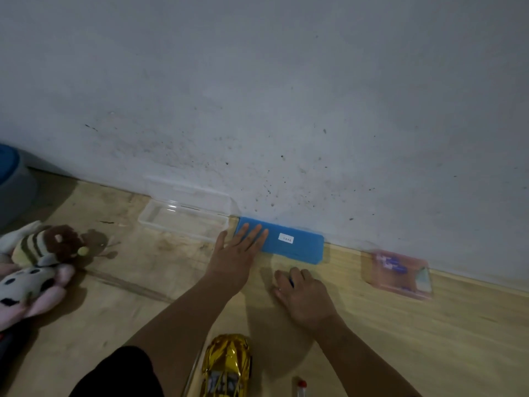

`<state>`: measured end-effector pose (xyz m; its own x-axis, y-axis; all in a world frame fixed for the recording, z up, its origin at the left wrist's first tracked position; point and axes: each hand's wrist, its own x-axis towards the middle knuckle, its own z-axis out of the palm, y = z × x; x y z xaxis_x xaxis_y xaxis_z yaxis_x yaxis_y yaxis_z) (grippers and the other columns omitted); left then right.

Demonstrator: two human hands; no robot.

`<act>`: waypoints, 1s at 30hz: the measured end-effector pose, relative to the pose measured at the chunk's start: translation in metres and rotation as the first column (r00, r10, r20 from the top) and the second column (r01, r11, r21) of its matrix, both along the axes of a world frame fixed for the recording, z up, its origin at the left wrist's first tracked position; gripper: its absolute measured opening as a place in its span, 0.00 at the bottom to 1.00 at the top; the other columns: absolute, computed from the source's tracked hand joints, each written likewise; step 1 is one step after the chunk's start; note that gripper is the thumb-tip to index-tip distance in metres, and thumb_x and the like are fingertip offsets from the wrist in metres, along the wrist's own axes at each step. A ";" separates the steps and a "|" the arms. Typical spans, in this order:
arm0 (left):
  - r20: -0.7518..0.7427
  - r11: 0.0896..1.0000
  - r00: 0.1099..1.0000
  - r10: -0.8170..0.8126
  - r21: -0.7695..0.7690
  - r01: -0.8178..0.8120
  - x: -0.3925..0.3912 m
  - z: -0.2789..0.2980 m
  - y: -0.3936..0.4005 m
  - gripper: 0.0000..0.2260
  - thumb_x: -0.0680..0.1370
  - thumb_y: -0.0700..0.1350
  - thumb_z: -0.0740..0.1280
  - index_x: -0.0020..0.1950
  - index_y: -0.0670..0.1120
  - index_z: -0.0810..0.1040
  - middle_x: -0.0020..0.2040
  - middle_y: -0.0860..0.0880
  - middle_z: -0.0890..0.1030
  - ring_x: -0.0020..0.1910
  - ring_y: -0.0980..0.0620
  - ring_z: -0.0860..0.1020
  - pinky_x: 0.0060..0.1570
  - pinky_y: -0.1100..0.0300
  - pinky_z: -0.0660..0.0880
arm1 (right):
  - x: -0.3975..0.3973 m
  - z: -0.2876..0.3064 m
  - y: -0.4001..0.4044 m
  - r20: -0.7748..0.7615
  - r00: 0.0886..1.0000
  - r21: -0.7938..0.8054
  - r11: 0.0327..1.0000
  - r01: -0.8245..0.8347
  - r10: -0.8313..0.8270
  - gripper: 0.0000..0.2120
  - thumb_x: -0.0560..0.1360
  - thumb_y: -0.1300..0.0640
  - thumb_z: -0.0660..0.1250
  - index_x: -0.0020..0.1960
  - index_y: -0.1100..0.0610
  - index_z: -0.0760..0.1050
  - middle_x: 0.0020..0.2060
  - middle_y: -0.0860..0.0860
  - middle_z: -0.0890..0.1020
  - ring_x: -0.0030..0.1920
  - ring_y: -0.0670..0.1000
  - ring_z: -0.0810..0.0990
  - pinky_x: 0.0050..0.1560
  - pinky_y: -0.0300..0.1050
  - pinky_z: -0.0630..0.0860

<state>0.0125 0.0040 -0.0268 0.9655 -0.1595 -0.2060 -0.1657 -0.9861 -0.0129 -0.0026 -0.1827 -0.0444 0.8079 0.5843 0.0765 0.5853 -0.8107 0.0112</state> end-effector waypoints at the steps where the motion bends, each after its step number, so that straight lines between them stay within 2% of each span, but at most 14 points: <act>1: -0.002 1.000 1.000 0.001 0.010 -0.001 0.000 0.000 0.000 0.28 0.82 0.44 0.49 0.75 0.52 0.34 0.77 0.54 0.38 0.76 0.51 0.38 0.72 0.45 0.42 | -0.001 0.000 -0.001 0.044 0.999 0.011 1.000 -0.011 0.011 0.17 0.74 0.45 0.54 0.44 0.53 0.78 0.35 0.52 0.79 0.31 0.50 0.78 0.23 0.39 0.72; 4: -0.004 1.000 1.000 0.003 0.027 -0.003 0.000 -0.001 0.000 0.29 0.82 0.46 0.51 0.75 0.52 0.34 0.77 0.54 0.38 0.76 0.51 0.38 0.72 0.45 0.42 | -0.002 0.001 0.000 0.105 0.994 0.012 1.000 -0.028 0.026 0.11 0.73 0.46 0.64 0.39 0.53 0.77 0.33 0.51 0.79 0.28 0.50 0.76 0.19 0.39 0.69; 7: -0.017 0.999 1.000 -0.005 0.039 0.006 0.000 -0.001 0.000 0.30 0.82 0.49 0.52 0.75 0.52 0.33 0.77 0.54 0.38 0.76 0.51 0.38 0.72 0.44 0.42 | -0.001 0.002 0.000 0.113 0.993 0.045 0.999 -0.025 0.020 0.12 0.73 0.47 0.61 0.37 0.53 0.78 0.30 0.50 0.78 0.27 0.49 0.76 0.18 0.38 0.68; 9: -0.025 0.998 1.000 -0.010 0.055 0.012 0.000 -0.003 0.001 0.32 0.81 0.51 0.53 0.74 0.52 0.32 0.77 0.54 0.37 0.75 0.51 0.37 0.72 0.44 0.41 | -0.001 0.003 -0.001 0.087 0.996 0.069 0.997 -0.033 0.027 0.09 0.69 0.47 0.71 0.38 0.53 0.78 0.29 0.50 0.78 0.26 0.49 0.76 0.19 0.37 0.67; 10: -0.028 0.998 1.000 -0.011 0.062 0.013 0.001 -0.003 0.001 0.32 0.81 0.52 0.53 0.74 0.52 0.31 0.77 0.54 0.37 0.75 0.51 0.37 0.72 0.44 0.41 | -0.001 0.003 -0.001 0.070 0.997 0.077 0.996 -0.036 0.030 0.11 0.66 0.47 0.74 0.40 0.54 0.79 0.29 0.51 0.79 0.26 0.49 0.76 0.19 0.36 0.67; 11: -0.032 0.998 0.999 -0.011 0.067 0.013 0.001 -0.003 0.001 0.33 0.81 0.53 0.53 0.74 0.52 0.31 0.77 0.54 0.37 0.75 0.51 0.36 0.72 0.44 0.41 | -0.001 0.003 -0.002 0.037 0.999 0.083 0.996 -0.037 0.034 0.13 0.66 0.45 0.74 0.42 0.54 0.79 0.30 0.51 0.79 0.26 0.50 0.76 0.19 0.37 0.68; 14: -0.044 0.997 0.999 -0.011 0.074 0.015 0.002 -0.005 0.001 0.33 0.81 0.54 0.54 0.73 0.52 0.30 0.77 0.54 0.37 0.75 0.51 0.36 0.72 0.44 0.40 | -0.001 0.005 -0.003 -0.063 0.998 0.085 0.996 0.019 -0.014 0.16 0.73 0.42 0.62 0.51 0.52 0.79 0.35 0.53 0.81 0.30 0.52 0.79 0.22 0.41 0.72; 17: -0.043 0.996 0.999 -0.026 0.084 0.029 0.002 -0.005 0.002 0.34 0.81 0.54 0.54 0.72 0.52 0.29 0.77 0.54 0.37 0.75 0.50 0.36 0.72 0.43 0.41 | 0.002 0.009 -0.002 -0.207 0.977 0.166 0.983 0.079 -0.044 0.19 0.74 0.44 0.64 0.61 0.52 0.74 0.45 0.58 0.81 0.36 0.57 0.81 0.32 0.45 0.76; 19: -0.054 0.995 0.998 -0.040 0.091 0.045 0.003 -0.002 0.003 0.33 0.81 0.54 0.54 0.74 0.51 0.31 0.77 0.53 0.38 0.76 0.50 0.37 0.72 0.42 0.42 | 0.003 0.010 -0.002 -0.268 0.961 0.214 0.968 0.129 -0.068 0.21 0.76 0.45 0.61 0.66 0.51 0.68 0.49 0.58 0.79 0.41 0.57 0.81 0.38 0.47 0.76; 21: -0.032 0.992 0.998 -0.060 0.109 0.063 0.002 0.003 0.004 0.32 0.81 0.54 0.53 0.75 0.50 0.34 0.77 0.52 0.39 0.76 0.49 0.37 0.71 0.40 0.43 | -0.001 0.015 -0.002 -0.278 0.956 0.236 0.958 0.163 -0.094 0.21 0.77 0.45 0.59 0.68 0.50 0.65 0.48 0.56 0.78 0.42 0.56 0.80 0.40 0.46 0.76; 23: 0.025 0.992 0.998 -0.057 0.111 0.054 -0.003 0.009 0.004 0.32 0.81 0.55 0.53 0.75 0.50 0.34 0.78 0.52 0.39 0.75 0.49 0.37 0.71 0.39 0.43 | -0.008 0.020 -0.003 -0.258 0.961 0.285 0.943 0.170 -0.096 0.20 0.76 0.47 0.64 0.65 0.52 0.69 0.43 0.56 0.79 0.39 0.55 0.81 0.37 0.45 0.77; 25: 0.056 0.997 0.998 -0.029 0.073 0.025 -0.014 0.015 0.004 0.32 0.81 0.55 0.53 0.75 0.50 0.34 0.78 0.51 0.39 0.75 0.49 0.36 0.71 0.39 0.44 | -0.016 0.027 -0.003 -0.281 0.954 0.296 0.936 0.189 -0.104 0.20 0.76 0.48 0.63 0.66 0.52 0.68 0.45 0.55 0.79 0.41 0.56 0.80 0.41 0.46 0.78; 30: -0.009 0.998 1.000 0.009 -0.058 -0.010 -0.060 0.038 0.004 0.31 0.80 0.59 0.50 0.75 0.53 0.36 0.77 0.52 0.37 0.75 0.52 0.35 0.71 0.40 0.42 | -0.059 0.047 0.003 -0.287 0.949 0.369 0.898 0.238 -0.134 0.22 0.76 0.49 0.63 0.69 0.48 0.64 0.48 0.53 0.79 0.45 0.54 0.80 0.45 0.47 0.77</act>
<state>-0.0477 0.0077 0.0113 0.9651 -0.1623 -0.2053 -0.1560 -0.9867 0.0464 -0.0615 -0.1800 0.0029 0.9215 0.3850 0.0516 0.3645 -0.8112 -0.4573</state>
